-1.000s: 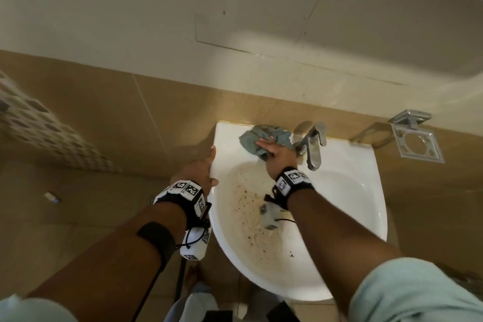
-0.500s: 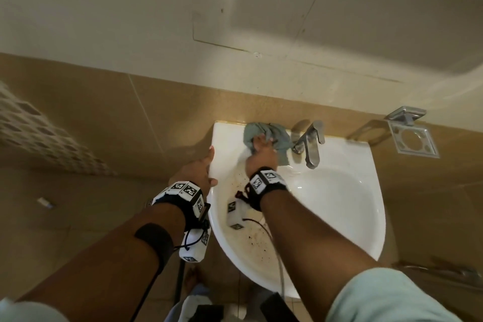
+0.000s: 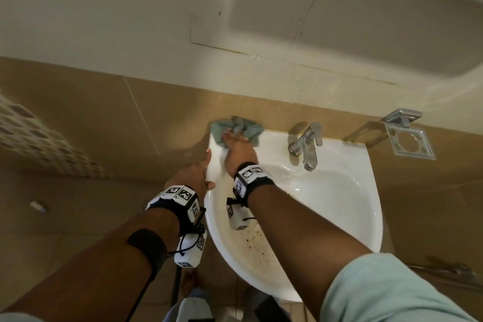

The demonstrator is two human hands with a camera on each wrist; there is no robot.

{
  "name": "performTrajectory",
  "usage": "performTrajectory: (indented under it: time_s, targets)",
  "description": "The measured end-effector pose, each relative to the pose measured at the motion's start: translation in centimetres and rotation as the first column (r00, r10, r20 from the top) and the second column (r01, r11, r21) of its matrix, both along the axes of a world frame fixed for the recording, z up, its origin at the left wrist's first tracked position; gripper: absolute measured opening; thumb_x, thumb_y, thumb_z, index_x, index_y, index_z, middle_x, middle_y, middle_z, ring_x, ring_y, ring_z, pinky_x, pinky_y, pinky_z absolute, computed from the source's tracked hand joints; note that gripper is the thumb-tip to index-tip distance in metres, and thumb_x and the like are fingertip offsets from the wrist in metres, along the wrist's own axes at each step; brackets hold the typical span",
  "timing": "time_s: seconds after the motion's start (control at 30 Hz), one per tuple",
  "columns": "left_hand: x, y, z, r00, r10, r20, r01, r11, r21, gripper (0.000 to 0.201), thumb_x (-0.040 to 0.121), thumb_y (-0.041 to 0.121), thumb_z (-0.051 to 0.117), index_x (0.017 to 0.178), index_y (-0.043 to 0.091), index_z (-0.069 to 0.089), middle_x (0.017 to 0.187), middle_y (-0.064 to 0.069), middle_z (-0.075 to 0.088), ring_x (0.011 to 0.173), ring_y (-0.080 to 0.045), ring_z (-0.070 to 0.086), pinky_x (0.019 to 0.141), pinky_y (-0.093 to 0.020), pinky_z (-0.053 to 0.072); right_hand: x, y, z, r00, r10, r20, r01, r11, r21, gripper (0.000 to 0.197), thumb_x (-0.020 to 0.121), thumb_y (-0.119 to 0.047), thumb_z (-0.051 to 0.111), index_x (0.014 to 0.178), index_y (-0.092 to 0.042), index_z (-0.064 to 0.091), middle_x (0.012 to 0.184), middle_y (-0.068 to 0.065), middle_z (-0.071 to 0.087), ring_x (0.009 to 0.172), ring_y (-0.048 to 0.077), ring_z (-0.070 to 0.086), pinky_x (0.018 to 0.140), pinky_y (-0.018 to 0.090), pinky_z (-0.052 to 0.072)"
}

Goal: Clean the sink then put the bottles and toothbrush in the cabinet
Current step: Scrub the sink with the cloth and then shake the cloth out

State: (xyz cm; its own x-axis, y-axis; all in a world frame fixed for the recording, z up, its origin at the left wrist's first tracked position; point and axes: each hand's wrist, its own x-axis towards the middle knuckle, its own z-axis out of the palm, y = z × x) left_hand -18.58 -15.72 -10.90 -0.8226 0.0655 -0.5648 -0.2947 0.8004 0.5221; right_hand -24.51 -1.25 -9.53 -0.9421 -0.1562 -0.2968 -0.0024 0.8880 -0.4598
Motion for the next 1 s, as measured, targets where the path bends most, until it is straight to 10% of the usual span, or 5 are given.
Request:
performTrajectory:
  time_s: [0.1, 0.4, 0.67, 0.8, 1.0]
  targets:
    - [0.0, -0.1, -0.4, 1.000, -0.002, 0.014, 0.002, 1.000, 0.004, 0.093, 0.092, 0.030, 0.064, 0.155, 0.045, -0.002, 0.140, -0.004, 0.057, 0.129, -0.029, 0.052, 0.111, -0.048, 0.040, -1.0, 2.3, -0.3, 0.962, 0.272, -0.015, -0.273, 0.962, -0.023, 0.068, 0.091, 0.013, 0.040, 0.151, -0.020, 0.039, 0.163, -0.003, 0.026, 0.152, 0.020, 0.016, 0.126, 0.035, 0.009]
    - [0.4, 0.0, 0.2, 0.999, 0.034, 0.012, -0.035, 0.998, 0.045, 0.090, 0.092, 0.031, 0.061, 0.153, 0.050, -0.002, 0.129, 0.004, 0.064, 0.123, -0.024, 0.056, 0.110, -0.047, 0.041, 4.2, 17.0, -0.6, 0.974, 0.223, -0.038, -0.216, 0.966, 0.142, 0.080, 0.085, 0.020, 0.043, 0.149, -0.026, 0.042, 0.160, -0.007, 0.031, 0.150, 0.015, 0.024, 0.125, 0.031, 0.015]
    - [0.3, -0.1, 0.5, 0.998, 0.044, 0.035, -0.045, 0.998, 0.040, 0.092, 0.093, 0.031, 0.062, 0.153, 0.050, -0.005, 0.126, 0.005, 0.063, 0.126, -0.024, 0.054, 0.111, -0.049, 0.040, 3.1, 27.8, 0.4, 0.892, -0.442, -0.096, 0.453, 0.872, 0.185, 0.053, 0.096, 0.001, 0.051, 0.138, -0.029, 0.057, 0.143, 0.013, 0.056, 0.124, 0.037, 0.058, 0.108, 0.039, 0.044]
    - [0.2, 0.3, 1.3, 0.997, 0.059, 0.043, -0.062, 0.996, 0.070, 0.093, 0.094, 0.026, 0.063, 0.154, 0.047, -0.005, 0.092, 0.012, 0.059, 0.116, -0.025, 0.058, 0.110, -0.047, 0.041, 4.6, 24.0, 0.3, 0.893, -0.435, -0.113, 0.447, 0.886, 0.126, 0.061, 0.094, 0.010, 0.042, 0.145, -0.024, 0.050, 0.156, 0.001, 0.040, 0.140, 0.028, 0.042, 0.118, 0.039, 0.031]
    - [0.0, -0.1, 1.0, 0.999, 0.031, 0.036, -0.033, 0.997, 0.076, 0.094, 0.094, 0.027, 0.063, 0.154, 0.045, -0.006, 0.109, 0.005, 0.064, 0.110, -0.020, 0.059, 0.108, -0.044, 0.042, 6.2, 14.1, -1.5, 0.915, -0.369, -0.164, 0.380, 0.924, 0.043, 0.056, 0.097, -0.002, 0.043, 0.146, -0.030, 0.048, 0.147, 0.005, 0.052, 0.127, 0.031, 0.055, 0.110, 0.037, 0.044]
